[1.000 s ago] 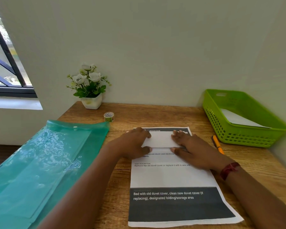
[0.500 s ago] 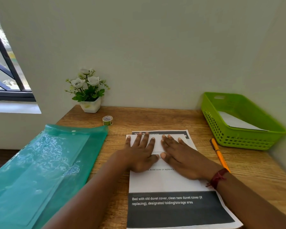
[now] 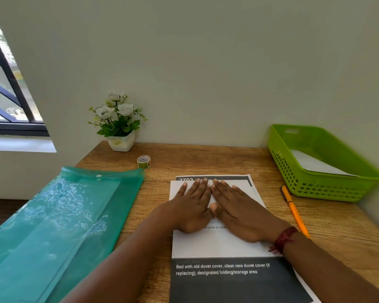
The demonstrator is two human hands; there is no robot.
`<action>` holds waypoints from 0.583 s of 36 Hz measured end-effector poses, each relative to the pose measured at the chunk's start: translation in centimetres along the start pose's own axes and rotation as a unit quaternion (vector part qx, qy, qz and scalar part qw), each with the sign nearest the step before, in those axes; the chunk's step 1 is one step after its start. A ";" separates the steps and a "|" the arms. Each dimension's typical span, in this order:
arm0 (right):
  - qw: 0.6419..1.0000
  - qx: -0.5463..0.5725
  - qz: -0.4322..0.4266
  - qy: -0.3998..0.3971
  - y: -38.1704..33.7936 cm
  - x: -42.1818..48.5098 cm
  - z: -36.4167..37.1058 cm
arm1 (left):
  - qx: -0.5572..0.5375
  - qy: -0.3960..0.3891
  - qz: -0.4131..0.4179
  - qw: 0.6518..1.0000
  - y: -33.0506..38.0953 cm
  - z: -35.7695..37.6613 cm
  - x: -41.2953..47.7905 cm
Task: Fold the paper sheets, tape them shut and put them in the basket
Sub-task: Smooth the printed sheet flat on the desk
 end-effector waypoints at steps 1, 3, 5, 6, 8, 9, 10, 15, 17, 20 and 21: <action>1.000 0.001 0.004 0.002 0.0 0.0 0.0 | -0.002 0.002 0.001 1.000 0.0 0.0 0.0; 1.000 0.003 0.009 0.004 0.1 0.1 0.0 | -0.005 0.007 0.003 1.000 0.1 0.0 0.1; 1.000 0.005 0.015 0.006 0.2 0.1 0.0 | -0.006 0.008 0.003 1.000 0.1 0.0 0.1; 1.000 0.007 0.017 0.006 0.2 0.0 -0.1 | -0.006 0.007 0.000 1.000 0.1 0.0 0.2; 1.000 0.014 0.023 0.004 0.1 -0.1 -0.3 | -0.006 0.004 -0.010 1.000 -0.1 0.2 0.2; 1.000 0.017 0.026 0.002 0.0 -0.1 -0.3 | -0.006 0.004 -0.017 1.000 -0.1 0.3 0.1; 0.999 0.019 0.030 -0.001 0.0 -0.2 -0.4 | -0.006 0.005 -0.024 1.000 -0.2 0.3 0.1; 0.998 0.015 0.054 -0.005 0.6 -0.1 -0.4 | -0.014 0.007 -0.050 0.999 -0.4 0.4 -0.1; 0.998 0.014 0.066 -0.003 1.0 -0.2 -0.5 | -0.016 0.007 -0.061 0.998 -0.6 0.3 -0.2; 0.996 0.015 0.088 -0.001 1.8 -0.3 -0.9 | -0.025 0.008 -0.087 0.996 -1.2 0.2 -0.5; 0.995 0.012 0.095 -0.001 2.2 -0.3 -1.1 | -0.029 0.009 -0.096 0.995 -1.6 0.2 -0.7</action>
Point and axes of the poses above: each hand's wrist, its own x-axis towards the middle knuckle, its own z-axis out of the palm, y = z × x, the point moved 10 cm from there along x, towards the middle knuckle, and after that the axes turned 12 degrees about z, right-handed, at the moved point
